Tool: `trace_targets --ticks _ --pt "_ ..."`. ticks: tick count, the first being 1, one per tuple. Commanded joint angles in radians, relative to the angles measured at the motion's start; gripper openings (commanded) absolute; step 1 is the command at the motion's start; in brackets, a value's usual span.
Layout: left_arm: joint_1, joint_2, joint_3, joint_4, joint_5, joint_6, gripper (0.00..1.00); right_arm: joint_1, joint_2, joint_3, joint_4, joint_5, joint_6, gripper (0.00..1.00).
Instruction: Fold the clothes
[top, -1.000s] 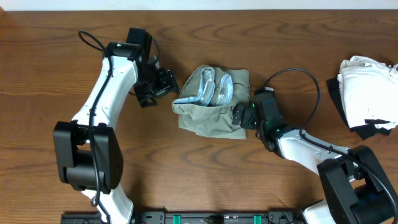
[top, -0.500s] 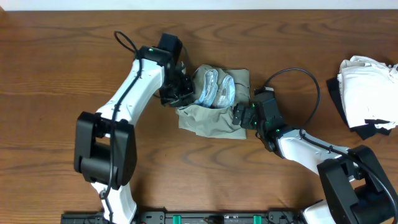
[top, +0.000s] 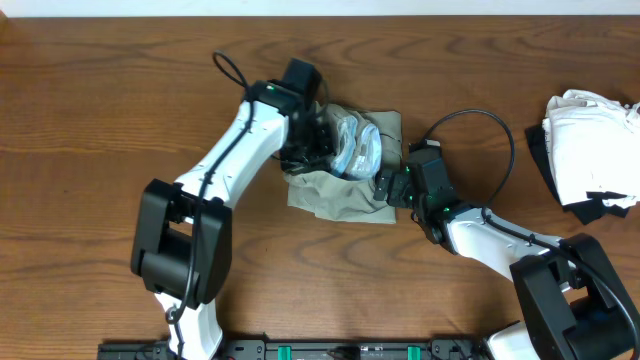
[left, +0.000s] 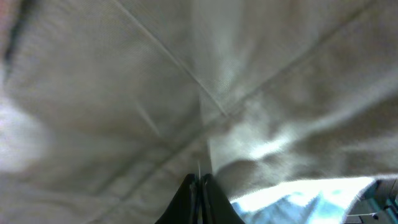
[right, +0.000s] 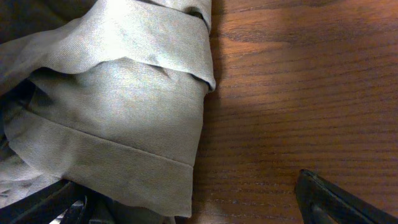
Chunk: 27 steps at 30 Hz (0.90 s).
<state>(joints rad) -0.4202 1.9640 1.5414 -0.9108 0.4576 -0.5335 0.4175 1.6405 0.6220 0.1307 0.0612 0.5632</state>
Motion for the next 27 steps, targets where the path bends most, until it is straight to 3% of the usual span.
trace_targets --ticks 1,14,22,25,27 --pt "-0.034 0.0 -0.006 0.006 0.003 -0.042 0.06 0.011 0.015 -0.014 -0.022 0.003 0.027 0.99" --pt "-0.148 0.0 -0.006 0.119 -0.005 -0.097 0.06 0.011 0.015 -0.014 -0.023 0.008 0.027 0.99" --pt "-0.132 -0.085 0.029 0.095 -0.005 -0.006 0.07 0.011 0.015 -0.014 -0.053 0.061 0.077 0.99" --pt "-0.118 -0.183 0.048 0.071 -0.006 0.085 0.17 0.01 0.015 -0.014 -0.052 0.066 0.099 0.99" --pt "-0.111 -0.268 0.049 0.045 -0.035 0.139 0.39 0.008 0.012 -0.014 -0.052 0.069 0.099 0.99"
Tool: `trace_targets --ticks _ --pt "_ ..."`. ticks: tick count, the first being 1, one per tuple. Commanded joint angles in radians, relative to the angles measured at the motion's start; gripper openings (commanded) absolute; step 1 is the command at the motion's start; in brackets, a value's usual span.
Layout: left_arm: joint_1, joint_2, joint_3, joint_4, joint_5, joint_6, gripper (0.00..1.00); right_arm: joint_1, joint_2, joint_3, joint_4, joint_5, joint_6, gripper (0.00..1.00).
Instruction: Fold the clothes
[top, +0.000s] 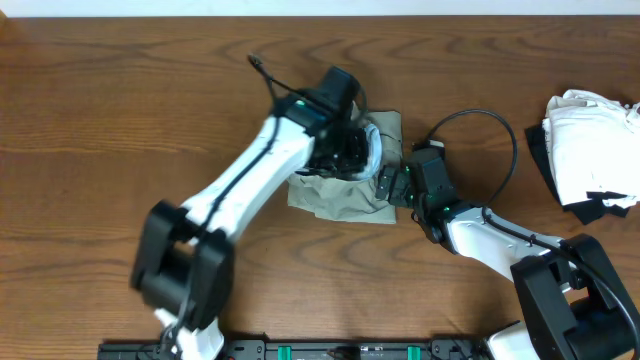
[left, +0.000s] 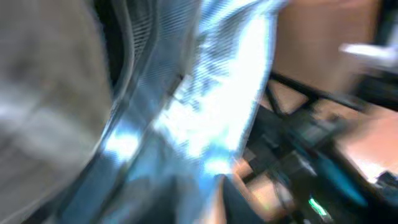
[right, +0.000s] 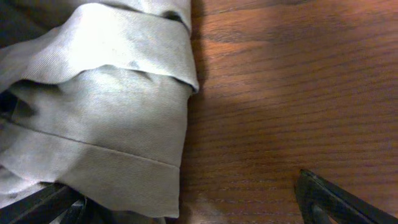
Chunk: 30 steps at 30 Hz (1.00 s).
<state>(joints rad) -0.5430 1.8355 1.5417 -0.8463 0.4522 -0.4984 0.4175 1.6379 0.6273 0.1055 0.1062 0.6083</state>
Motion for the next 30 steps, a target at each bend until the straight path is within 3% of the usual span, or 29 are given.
trace_targets --ticks 1,4,6,12,18,22,30 --pt "0.015 -0.175 0.048 -0.037 -0.075 0.103 0.52 0.006 0.011 -0.02 -0.027 0.024 0.053 0.99" --pt "0.043 -0.304 0.048 -0.111 -0.231 0.101 0.84 -0.003 -0.053 -0.02 -0.063 0.024 0.052 0.99" --pt "0.07 -0.359 0.048 -0.144 -0.272 0.097 0.97 -0.006 -0.117 -0.02 -0.097 0.024 0.038 0.99" --pt "0.281 -0.538 0.048 -0.302 -0.352 -0.006 0.98 0.022 -0.485 -0.01 -0.21 0.0 -0.216 0.99" --pt "0.517 -0.596 0.028 -0.462 -0.36 -0.084 0.98 0.088 -0.731 0.079 -0.251 -0.231 -0.433 0.97" --pt "0.598 -0.589 0.003 -0.525 -0.359 -0.084 0.98 0.143 -0.697 0.15 -0.283 -0.349 -0.568 0.92" --pt "0.62 -0.581 -0.063 -0.544 -0.36 -0.083 0.98 0.301 -0.365 0.275 -0.345 -0.365 -0.761 0.91"
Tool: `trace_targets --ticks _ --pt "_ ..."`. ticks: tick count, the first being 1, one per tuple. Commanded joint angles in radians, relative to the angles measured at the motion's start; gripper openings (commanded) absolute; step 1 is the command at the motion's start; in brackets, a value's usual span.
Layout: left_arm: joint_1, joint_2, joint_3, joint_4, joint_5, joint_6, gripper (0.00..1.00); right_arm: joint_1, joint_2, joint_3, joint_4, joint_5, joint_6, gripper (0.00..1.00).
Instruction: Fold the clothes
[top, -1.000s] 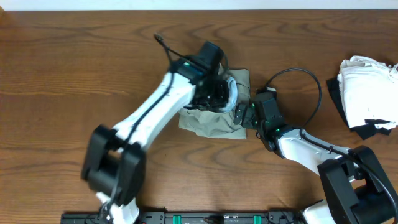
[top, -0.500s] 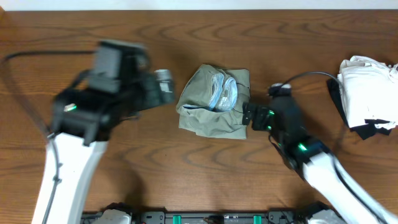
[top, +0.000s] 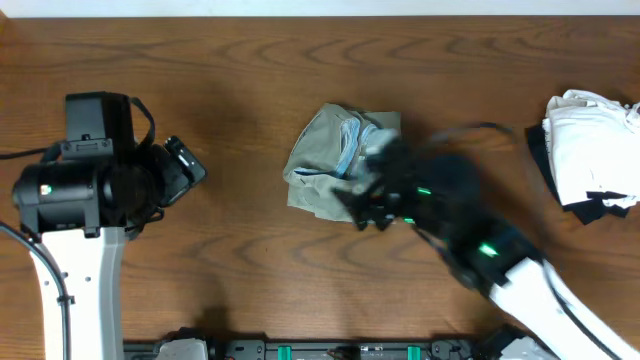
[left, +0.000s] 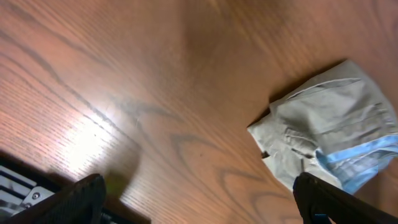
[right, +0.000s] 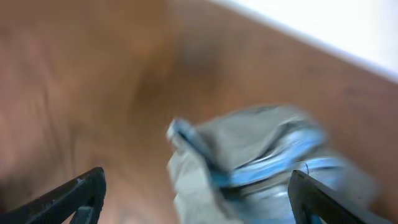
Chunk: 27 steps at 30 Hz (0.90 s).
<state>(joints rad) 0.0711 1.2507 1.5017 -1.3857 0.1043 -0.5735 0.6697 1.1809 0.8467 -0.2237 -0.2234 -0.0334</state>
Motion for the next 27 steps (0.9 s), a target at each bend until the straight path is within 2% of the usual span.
trace_targets --ticks 1,8,14,17,19,23,25,27 --pt "0.005 0.004 -0.031 -0.005 -0.012 -0.008 0.98 0.068 0.132 0.085 -0.029 -0.035 -0.134 0.92" --pt "0.005 0.004 -0.073 -0.003 -0.012 -0.008 0.98 0.129 0.35 0.262 -0.141 0.122 -0.152 0.93" --pt "0.005 0.005 -0.086 0.003 -0.012 -0.008 0.98 0.129 0.447 0.289 -0.148 0.179 -0.136 0.82" --pt "0.005 0.005 -0.086 0.003 -0.012 -0.008 0.98 0.129 0.469 0.289 -0.154 0.229 -0.129 0.8" --pt "0.005 0.005 -0.086 0.004 -0.012 -0.008 0.98 0.126 0.474 0.288 -0.158 0.236 -0.129 0.75" --pt "0.005 0.005 -0.086 0.004 -0.012 -0.008 0.98 0.116 0.475 0.288 -0.166 0.238 -0.124 0.54" --pt "0.005 0.005 -0.086 0.003 -0.012 -0.008 0.98 0.111 0.475 0.288 -0.164 0.27 -0.081 0.46" --pt "0.005 0.005 -0.086 0.003 -0.012 -0.008 0.98 0.1 0.475 0.288 -0.166 0.33 0.003 0.43"
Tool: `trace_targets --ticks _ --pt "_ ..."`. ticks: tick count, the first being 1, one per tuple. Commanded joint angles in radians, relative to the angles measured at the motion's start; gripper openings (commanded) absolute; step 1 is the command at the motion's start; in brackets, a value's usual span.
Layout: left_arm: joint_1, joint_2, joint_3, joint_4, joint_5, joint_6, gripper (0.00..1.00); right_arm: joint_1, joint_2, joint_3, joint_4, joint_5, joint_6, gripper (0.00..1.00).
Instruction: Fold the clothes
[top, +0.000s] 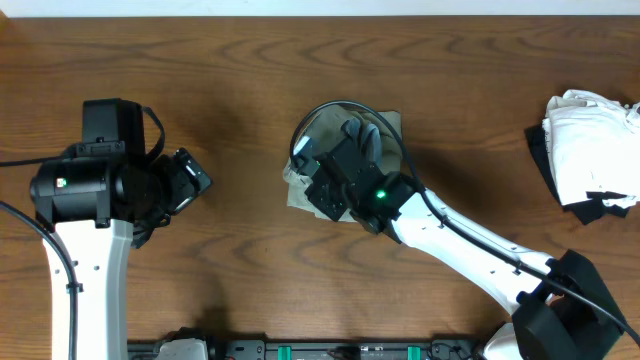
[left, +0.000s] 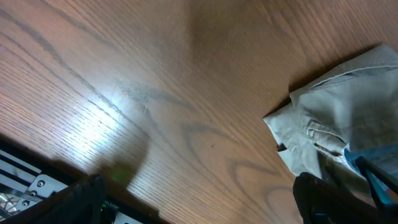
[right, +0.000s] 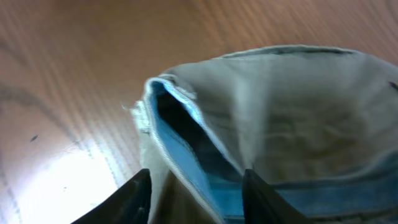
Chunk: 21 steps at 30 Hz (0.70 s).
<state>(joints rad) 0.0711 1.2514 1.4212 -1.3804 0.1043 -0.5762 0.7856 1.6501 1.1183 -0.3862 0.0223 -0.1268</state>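
Note:
A khaki garment with a light blue lining (top: 388, 124) lies bunched at the table's middle; it also shows in the left wrist view (left: 348, 118) and fills the right wrist view (right: 292, 99). My right gripper (top: 322, 190) is low over its left part, and its fingers stand partly apart (right: 199, 202) with the blue-lined edge between them. My left gripper (top: 196, 176) hangs wide open over bare wood at the left (left: 199, 208), well apart from the garment.
A pile of white clothes (top: 590, 140) lies on a dark piece at the right edge of the wooden table (top: 150, 70). The right arm's cable loops above the garment. A black rail runs along the table's near edge.
My right gripper was above the garment's near right part with its fingers wide apart; now it is low on the left part, fingers closer together around the blue-lined edge. The left arm has barely moved.
At first my left gripper was shut in the garment's left side while the right gripper rested open at its right edge. Then the left one was further right over the cloth. Later it stood open far left. The right gripper now straddles the garment's blue-lined edge.

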Motion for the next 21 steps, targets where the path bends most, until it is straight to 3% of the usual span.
trace_targets --ticks 1,6,9,21 --pt "0.005 0.004 -0.006 -0.003 -0.012 -0.005 0.98 -0.021 0.005 0.017 -0.006 0.101 0.123 0.41" --pt "0.005 0.004 -0.006 -0.002 -0.012 -0.005 0.98 -0.035 0.005 0.017 -0.027 0.112 0.219 0.13" --pt "0.005 0.004 -0.006 -0.002 -0.012 -0.005 0.98 -0.035 0.005 0.017 -0.046 0.182 0.314 0.05" --pt "0.005 0.004 -0.006 -0.002 -0.012 -0.005 0.98 -0.044 0.005 0.017 -0.172 0.343 0.581 0.01"
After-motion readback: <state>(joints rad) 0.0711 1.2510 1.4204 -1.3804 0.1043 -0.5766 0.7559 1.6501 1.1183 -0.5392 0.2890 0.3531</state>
